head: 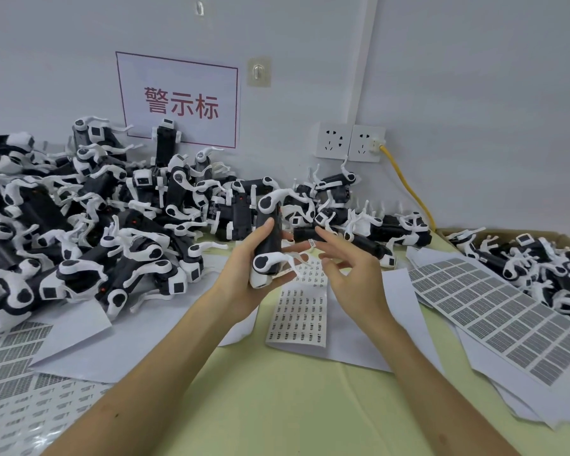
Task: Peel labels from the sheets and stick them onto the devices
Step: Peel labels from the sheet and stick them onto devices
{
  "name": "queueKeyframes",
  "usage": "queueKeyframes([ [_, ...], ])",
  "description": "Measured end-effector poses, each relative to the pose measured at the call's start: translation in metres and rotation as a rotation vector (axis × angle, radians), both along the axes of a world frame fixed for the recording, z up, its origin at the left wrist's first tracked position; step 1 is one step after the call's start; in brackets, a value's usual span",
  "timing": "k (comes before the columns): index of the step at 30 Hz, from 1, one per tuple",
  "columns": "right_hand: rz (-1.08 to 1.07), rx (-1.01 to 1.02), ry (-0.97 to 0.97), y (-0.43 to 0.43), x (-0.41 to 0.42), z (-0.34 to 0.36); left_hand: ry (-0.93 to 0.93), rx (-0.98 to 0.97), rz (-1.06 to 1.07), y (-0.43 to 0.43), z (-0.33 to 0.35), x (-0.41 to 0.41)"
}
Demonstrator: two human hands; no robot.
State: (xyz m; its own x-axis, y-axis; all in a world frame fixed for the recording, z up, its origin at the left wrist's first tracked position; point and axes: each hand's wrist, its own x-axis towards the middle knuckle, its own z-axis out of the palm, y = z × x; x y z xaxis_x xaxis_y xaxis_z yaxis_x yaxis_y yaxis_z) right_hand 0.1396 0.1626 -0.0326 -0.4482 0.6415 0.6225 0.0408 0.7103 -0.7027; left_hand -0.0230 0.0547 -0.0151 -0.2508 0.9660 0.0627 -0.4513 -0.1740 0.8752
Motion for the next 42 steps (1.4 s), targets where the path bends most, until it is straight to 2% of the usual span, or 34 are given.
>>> queueKeyframes([
  [6, -0.005, 0.009, -0.025, -0.001, -0.002, -0.002, 0.010, 0.034, -0.023, 0.001, -0.001, 0.000],
  [13, 0.034, -0.157, 0.090, 0.007, -0.001, 0.005, 0.146, 0.028, 0.024, 0.002, 0.000, 0.006],
  [28, -0.021, -0.184, 0.066, 0.009, -0.001, 0.007, 0.207, 0.030, 0.054, 0.005, -0.002, 0.008],
  [32, -0.033, -0.185, 0.080, 0.004, -0.003, 0.005, 0.254, -0.019, 0.154, 0.008, -0.004, 0.011],
  [37, 0.081, -0.273, 0.109, 0.005, 0.000, 0.009, 0.298, -0.175, 0.150, 0.010, -0.011, 0.008],
  [42, 0.190, -0.280, 0.037, -0.001, -0.005, 0.007, 0.338, -0.161, 0.102, 0.013, -0.017, 0.014],
])
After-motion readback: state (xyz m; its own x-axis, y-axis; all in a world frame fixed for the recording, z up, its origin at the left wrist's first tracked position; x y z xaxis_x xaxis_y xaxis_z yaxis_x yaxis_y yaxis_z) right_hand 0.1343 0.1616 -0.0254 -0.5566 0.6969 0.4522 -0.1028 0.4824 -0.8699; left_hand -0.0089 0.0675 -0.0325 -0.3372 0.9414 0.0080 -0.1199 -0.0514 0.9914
